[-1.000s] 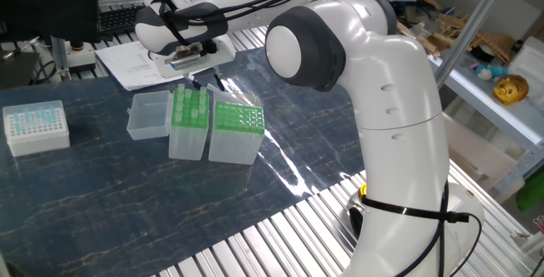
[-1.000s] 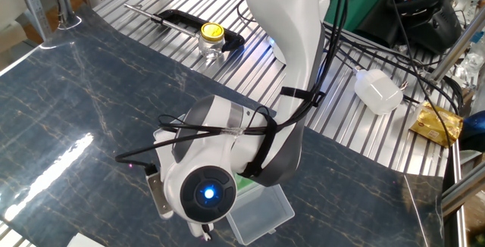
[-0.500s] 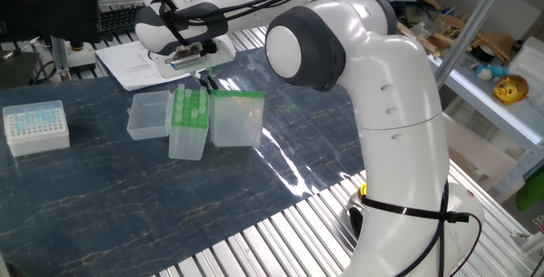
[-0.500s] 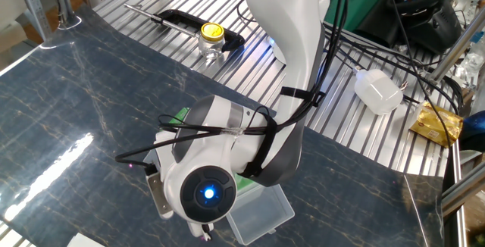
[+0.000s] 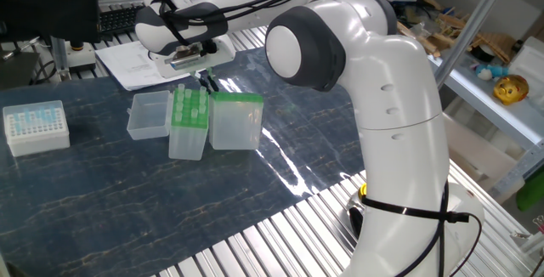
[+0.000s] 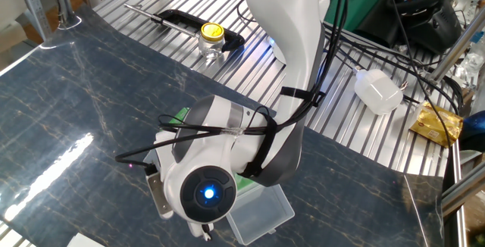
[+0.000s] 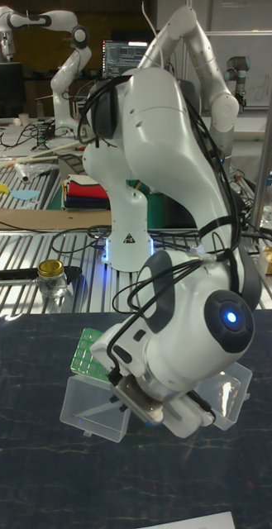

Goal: Transfer all large pipette tips from one holder to another

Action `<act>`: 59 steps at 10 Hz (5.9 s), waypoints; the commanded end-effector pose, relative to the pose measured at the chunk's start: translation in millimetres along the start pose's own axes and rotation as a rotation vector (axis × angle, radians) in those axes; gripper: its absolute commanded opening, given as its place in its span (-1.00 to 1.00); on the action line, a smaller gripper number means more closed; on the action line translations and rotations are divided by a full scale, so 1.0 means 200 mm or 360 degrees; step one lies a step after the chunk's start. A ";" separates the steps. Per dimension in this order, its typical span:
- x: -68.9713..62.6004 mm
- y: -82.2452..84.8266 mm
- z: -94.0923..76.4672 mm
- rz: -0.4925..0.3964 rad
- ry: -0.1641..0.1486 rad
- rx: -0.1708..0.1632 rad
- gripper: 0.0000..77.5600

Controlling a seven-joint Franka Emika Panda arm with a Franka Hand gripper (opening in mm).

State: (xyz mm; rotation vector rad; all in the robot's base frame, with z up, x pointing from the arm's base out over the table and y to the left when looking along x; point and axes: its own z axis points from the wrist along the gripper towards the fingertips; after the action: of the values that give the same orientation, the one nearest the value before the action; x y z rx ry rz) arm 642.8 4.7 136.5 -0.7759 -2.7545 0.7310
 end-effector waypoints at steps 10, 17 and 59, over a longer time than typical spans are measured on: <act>0.21 -0.49 -0.31 0.0004 -0.0106 -0.0445 -0.97; 0.29 -0.58 -0.43 0.0140 -0.0102 -0.0683 -0.97; 0.56 -1.01 -0.65 0.0262 0.0166 -0.1042 -0.97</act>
State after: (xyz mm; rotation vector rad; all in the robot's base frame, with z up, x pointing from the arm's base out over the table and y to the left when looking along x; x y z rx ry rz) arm 505.2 -36.1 348.8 -1.0981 -2.8681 -0.2151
